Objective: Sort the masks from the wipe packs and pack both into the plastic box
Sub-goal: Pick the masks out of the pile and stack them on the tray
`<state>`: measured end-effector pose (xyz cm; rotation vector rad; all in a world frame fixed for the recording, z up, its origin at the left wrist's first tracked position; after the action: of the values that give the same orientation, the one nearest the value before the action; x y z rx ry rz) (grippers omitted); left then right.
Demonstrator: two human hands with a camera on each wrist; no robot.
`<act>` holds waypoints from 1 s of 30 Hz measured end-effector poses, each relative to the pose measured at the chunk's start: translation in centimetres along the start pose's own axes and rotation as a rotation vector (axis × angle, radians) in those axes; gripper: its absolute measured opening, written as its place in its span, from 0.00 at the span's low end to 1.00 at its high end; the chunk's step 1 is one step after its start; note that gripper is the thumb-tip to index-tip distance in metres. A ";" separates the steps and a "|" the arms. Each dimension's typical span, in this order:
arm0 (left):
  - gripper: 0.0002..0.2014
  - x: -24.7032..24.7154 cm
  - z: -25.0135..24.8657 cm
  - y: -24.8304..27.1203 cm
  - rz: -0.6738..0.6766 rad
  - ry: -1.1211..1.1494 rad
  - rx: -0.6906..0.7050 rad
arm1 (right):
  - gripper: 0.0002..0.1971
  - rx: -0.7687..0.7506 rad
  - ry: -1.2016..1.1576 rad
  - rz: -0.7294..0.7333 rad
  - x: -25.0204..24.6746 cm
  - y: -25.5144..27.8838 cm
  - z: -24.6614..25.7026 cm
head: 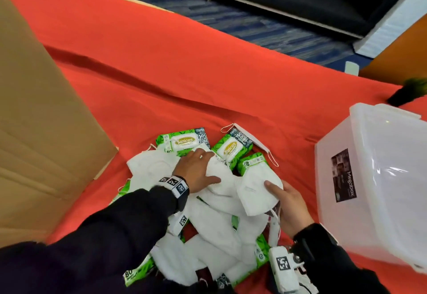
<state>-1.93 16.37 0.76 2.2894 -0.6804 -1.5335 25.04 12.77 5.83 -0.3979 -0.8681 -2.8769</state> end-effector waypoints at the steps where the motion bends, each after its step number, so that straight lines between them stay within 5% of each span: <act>1: 0.49 0.7 -0.8 -0.6 0.063 -0.101 -0.013 | 0.12 0.004 -0.006 0.001 -0.1 0.9 -0.1; 3: 0.53 1.7 -1.5 -1.3 0.179 -0.286 -0.035 | 0.13 0.016 -0.012 0.014 -0.4 2.1 -0.4; 7: 0.29 1.5 -2.6 -0.9 0.055 -0.316 0.021 | 0.16 -0.002 -0.065 0.033 -2.0 4.7 -1.0; 13: 0.16 -2.0 -3.2 4.9 -0.250 0.642 0.127 | 0.13 0.025 -0.067 -0.047 -3.9 7.2 -2.3; 17: 0.11 -1.1 -6.1 9.1 -0.066 1.234 0.283 | 0.16 0.007 -0.154 -0.050 -3.8 7.6 -3.3; 25: 0.11 6.4 -12.5 12.4 0.079 1.416 0.224 | 0.18 -0.011 -0.231 0.261 -1.7 10.0 -2.4; 30: 0.18 7.7 -13.7 13.0 -0.101 1.392 0.168 | 0.15 0.125 -0.208 0.186 -4.3 11.8 -2.5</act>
<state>10.39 1.03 6.44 2.7485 -0.2491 0.3218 30.77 1.73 8.85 -0.7323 -0.9789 -2.6289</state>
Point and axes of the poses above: each hand's wrist, its own y-axis away from the middle knuckle, its own x-axis out of the palm, z = x × y, the point moved 1 cm from there along -y, towards the middle knuckle, and after that the axes turned 13 degrees about z, right-handed, at the moved point
